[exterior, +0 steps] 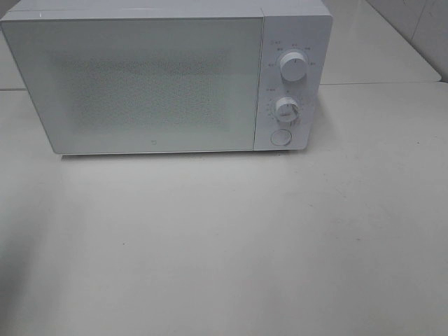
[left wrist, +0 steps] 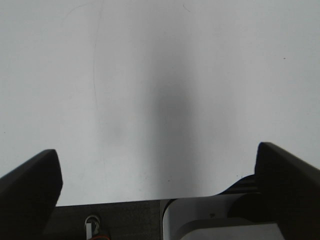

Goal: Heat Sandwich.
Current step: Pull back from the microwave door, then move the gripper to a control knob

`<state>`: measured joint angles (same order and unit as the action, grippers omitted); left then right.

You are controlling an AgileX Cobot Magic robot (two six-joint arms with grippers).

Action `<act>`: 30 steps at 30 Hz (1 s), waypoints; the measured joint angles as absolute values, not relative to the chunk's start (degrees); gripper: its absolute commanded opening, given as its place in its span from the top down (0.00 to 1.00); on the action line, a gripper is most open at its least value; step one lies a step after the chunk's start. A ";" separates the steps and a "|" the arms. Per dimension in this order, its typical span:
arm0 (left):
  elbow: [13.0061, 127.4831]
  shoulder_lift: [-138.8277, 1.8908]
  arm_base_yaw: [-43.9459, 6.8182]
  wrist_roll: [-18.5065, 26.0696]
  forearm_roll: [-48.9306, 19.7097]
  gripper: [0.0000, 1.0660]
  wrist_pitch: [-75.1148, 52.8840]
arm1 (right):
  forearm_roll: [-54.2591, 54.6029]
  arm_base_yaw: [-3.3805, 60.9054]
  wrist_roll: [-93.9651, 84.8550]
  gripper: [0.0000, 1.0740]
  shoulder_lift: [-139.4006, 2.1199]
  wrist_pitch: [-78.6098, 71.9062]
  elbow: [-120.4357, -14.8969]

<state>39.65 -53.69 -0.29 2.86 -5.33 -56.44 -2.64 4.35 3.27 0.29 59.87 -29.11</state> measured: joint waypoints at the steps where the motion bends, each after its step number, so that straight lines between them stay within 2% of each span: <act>1: 39.65 -53.69 -0.29 2.86 -5.33 0.05 -56.44 | -2.64 4.35 3.27 0.29 0.29 59.87 -29.11; 19: 29.28 -18.91 -0.29 3.95 -4.58 0.05 -57.87 | -2.64 4.35 3.27 0.29 0.29 59.87 -29.11; 30: 28.53 -6.70 -0.29 4.01 -4.41 0.05 -59.24 | -2.64 4.35 3.27 0.29 0.29 59.87 -29.11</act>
